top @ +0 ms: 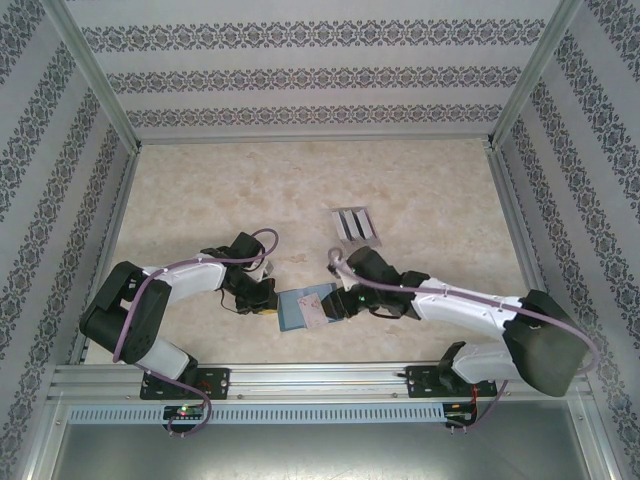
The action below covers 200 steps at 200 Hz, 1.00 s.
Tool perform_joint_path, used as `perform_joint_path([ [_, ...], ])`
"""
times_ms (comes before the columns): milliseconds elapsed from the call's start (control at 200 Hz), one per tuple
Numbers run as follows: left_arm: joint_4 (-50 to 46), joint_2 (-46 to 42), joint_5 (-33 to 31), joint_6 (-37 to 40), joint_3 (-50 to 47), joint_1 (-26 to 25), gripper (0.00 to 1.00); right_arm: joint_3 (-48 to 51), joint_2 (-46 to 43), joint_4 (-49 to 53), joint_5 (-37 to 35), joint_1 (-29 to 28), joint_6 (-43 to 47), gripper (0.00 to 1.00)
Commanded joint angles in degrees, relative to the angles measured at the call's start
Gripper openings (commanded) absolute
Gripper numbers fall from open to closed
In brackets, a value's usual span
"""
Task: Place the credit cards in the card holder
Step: Insert the credit card into the card slot.
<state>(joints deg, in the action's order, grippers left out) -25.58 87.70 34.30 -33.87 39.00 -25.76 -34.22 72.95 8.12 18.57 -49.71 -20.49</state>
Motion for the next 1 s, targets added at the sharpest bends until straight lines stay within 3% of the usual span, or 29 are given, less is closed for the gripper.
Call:
perform_joint_path([
  [0,1.9,1.7,-1.8,0.1,0.3,0.0,0.0,3.1,-3.9,1.8,-8.4,-3.0,15.9,0.44],
  [125,1.4,1.3,-2.6,0.3,0.5,0.0,0.0,6.7,-7.5,-5.0,-8.6,-6.4,27.3,0.55],
  [215,0.0,1.9,-2.3,0.8,1.6,0.0,0.0,10.3,-10.3,-9.6,-4.0,-8.4,43.4,0.65],
  [295,0.3,1.2,-2.2,0.1,1.5,-0.1,0.01,12.7,-11.3,-14.6,-5.3,-8.6,53.0,0.72],
  [430,-0.3,0.4,-1.2,-0.2,2.5,0.0,0.04,10.2,-8.0,-10.5,-5.4,-6.9,68.4,0.8],
  [535,-0.1,-1.3,-1.2,-1.4,2.9,0.0,0.09,7.0,-3.7,-8.5,-1.5,-4.7,69.6,0.8],
  [779,2.2,-0.6,-1.2,-3.4,3.0,-0.1,0.1,0.9,7.3,-7.5,-1.3,-4.7,71.5,0.77],
  [994,1.0,-2.8,-2.4,-3.2,3.7,-0.1,0.11,-1.3,11.3,-8.2,-3.1,-4.4,68.8,0.72],
])
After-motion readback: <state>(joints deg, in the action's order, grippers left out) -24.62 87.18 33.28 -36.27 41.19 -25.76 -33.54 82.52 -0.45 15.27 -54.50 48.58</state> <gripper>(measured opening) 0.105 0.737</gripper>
